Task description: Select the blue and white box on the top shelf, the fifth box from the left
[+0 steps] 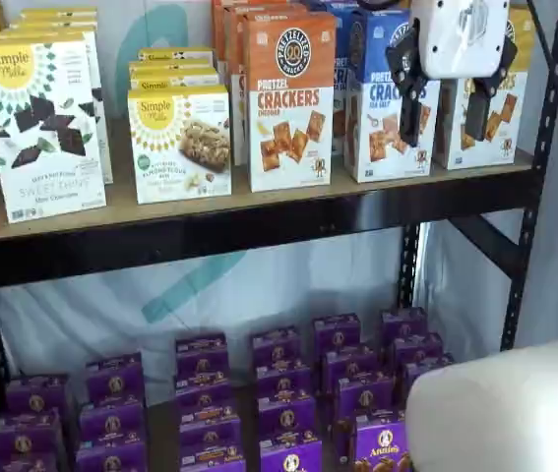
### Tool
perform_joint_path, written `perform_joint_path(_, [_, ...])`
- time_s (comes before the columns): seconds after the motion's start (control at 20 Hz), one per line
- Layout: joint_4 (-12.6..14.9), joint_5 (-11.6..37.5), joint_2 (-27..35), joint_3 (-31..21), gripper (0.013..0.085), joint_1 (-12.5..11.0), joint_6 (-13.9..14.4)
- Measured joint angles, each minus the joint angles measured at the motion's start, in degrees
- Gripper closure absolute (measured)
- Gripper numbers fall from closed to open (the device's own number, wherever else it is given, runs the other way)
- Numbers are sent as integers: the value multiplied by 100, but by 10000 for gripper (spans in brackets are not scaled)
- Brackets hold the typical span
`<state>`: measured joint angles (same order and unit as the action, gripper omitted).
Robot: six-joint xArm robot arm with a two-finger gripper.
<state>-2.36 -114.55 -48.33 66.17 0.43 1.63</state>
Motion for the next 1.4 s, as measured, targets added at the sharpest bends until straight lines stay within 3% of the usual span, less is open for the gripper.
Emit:
perform_joint_path(0.15, [-197,45,-32,-30,130,-173,-86])
perform_joint_path(0.5, [-229,176,-84,-90,130,-150,-63])
perform_joint_path(0.8, [145,544,26,-76,130,128,67])
perform_joint_path(1.4, [292,990,1046,820,130,-69,-164])
